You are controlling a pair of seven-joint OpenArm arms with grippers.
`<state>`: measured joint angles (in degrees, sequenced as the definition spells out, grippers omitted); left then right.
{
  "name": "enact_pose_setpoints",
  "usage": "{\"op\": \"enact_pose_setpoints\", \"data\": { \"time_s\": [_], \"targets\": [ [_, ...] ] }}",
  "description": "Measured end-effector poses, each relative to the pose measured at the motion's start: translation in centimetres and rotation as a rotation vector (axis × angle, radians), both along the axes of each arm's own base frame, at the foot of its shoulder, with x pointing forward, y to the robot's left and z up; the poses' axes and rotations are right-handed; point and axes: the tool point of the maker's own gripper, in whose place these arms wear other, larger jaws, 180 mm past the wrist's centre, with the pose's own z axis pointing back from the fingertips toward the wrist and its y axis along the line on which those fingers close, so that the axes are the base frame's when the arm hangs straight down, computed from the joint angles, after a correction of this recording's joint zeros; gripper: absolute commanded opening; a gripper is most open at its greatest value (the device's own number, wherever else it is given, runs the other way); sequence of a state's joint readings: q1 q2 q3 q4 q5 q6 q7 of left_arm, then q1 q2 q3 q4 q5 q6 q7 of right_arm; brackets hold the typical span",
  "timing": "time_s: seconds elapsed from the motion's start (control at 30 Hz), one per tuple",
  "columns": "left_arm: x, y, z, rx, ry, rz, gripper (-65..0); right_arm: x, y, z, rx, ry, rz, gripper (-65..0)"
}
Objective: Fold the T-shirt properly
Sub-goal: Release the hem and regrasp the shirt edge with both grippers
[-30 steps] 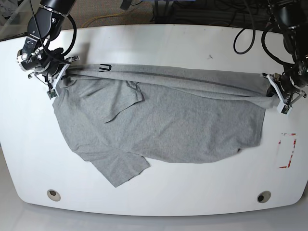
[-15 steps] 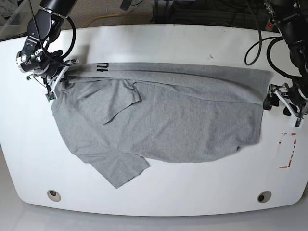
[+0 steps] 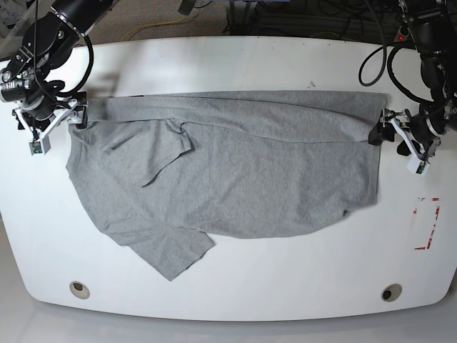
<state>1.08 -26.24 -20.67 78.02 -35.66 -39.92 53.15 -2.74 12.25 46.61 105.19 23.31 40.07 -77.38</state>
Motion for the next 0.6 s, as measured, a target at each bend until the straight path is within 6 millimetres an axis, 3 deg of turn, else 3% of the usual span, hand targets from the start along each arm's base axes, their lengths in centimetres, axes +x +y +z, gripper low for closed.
{"op": "enact_pose_setpoints", "data": {
  "time_s": [0.17,0.43,0.6],
  "targets": [
    [-0.2,-1.3,-0.6,-0.015,0.013,-0.028,-12.6,-0.9,-1.2,-0.2,-0.002,0.015,-0.047,-2.4],
    [-1.2,-4.0,-0.2,-0.020,-0.015,-0.081,-12.6,-1.1,-1.1,-0.4,0.003,0.019,-0.047,-2.4],
    [-1.8,-7.1,-0.4,-0.053,-0.025,-0.139,-12.8,-1.1,-0.6,-0.6,0.020,0.016,-0.044,-2.4]
  ]
}}
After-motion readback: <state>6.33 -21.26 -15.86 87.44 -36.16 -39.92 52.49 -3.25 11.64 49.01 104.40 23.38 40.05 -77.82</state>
